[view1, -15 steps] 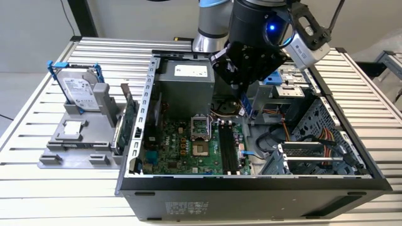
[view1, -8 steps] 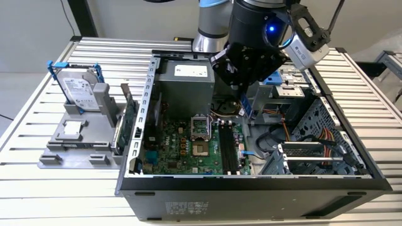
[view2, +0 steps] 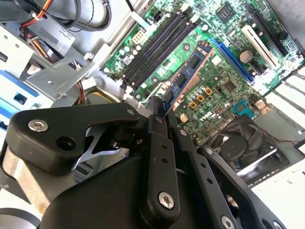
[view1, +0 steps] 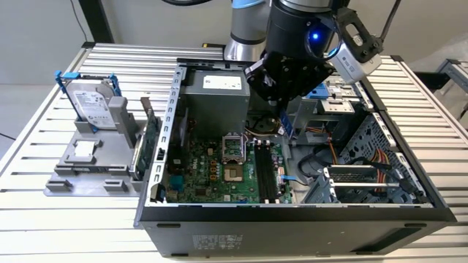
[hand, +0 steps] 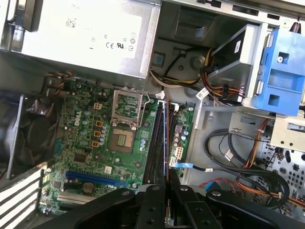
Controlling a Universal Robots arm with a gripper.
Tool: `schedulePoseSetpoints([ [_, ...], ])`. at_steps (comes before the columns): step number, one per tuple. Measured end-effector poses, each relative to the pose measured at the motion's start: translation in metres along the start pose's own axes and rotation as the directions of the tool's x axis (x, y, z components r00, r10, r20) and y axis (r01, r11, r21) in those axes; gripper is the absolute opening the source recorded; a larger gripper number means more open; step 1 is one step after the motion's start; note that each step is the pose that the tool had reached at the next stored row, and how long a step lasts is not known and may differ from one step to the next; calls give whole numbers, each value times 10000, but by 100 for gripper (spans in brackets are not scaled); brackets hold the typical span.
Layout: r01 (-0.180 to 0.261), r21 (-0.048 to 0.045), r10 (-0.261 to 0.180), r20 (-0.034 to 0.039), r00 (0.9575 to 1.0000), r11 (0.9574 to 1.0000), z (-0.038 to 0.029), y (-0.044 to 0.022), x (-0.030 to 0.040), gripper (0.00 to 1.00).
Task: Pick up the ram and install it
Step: 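Insert the ram into the slot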
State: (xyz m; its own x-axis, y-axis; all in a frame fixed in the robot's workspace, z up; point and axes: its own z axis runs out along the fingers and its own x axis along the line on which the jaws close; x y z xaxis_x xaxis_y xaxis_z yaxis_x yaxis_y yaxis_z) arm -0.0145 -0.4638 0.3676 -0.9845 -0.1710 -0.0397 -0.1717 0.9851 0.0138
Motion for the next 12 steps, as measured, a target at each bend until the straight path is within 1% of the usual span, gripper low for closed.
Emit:
schedulePoseSetpoints([
  [12, 1, 0, -1, 0, 10000, 10000, 66, -2, 0, 0],
])
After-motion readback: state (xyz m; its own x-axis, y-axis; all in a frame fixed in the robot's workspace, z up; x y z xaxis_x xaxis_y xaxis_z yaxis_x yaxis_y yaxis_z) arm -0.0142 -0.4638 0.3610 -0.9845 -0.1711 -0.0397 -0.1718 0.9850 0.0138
